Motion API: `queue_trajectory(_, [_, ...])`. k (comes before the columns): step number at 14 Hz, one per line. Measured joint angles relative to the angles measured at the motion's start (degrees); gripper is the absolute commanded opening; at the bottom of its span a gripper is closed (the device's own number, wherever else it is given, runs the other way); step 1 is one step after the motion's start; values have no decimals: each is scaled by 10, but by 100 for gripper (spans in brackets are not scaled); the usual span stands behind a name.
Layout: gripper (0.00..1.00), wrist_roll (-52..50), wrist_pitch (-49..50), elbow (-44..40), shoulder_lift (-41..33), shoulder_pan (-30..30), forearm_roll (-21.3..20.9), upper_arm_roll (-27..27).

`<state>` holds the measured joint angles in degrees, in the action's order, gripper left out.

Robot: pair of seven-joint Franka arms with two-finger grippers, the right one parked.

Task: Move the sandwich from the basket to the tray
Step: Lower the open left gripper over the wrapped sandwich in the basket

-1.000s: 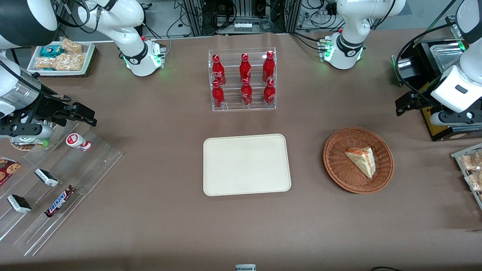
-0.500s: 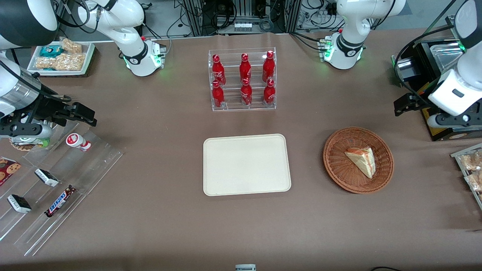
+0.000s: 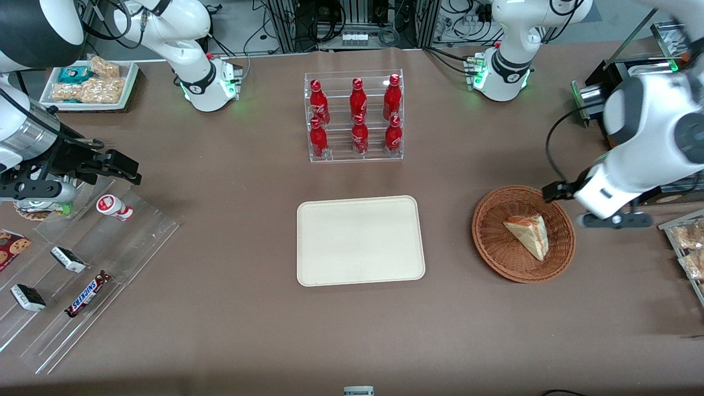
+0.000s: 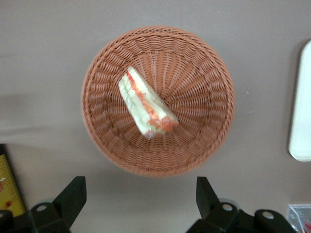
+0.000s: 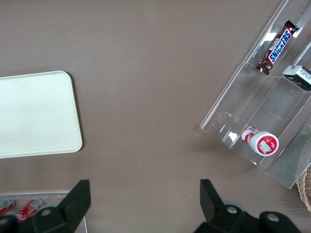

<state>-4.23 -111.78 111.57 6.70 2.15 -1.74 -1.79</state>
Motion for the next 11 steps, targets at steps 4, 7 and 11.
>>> queue_trajectory(4, [100, -103, -184, 123, 3, 0, 0, 0])
queue_trajectory(7, [100, -242, -226, 143, 9, 0, 0, 0])
queue_trajectory(11, [100, -412, -271, 144, 32, 0, 0, 0])
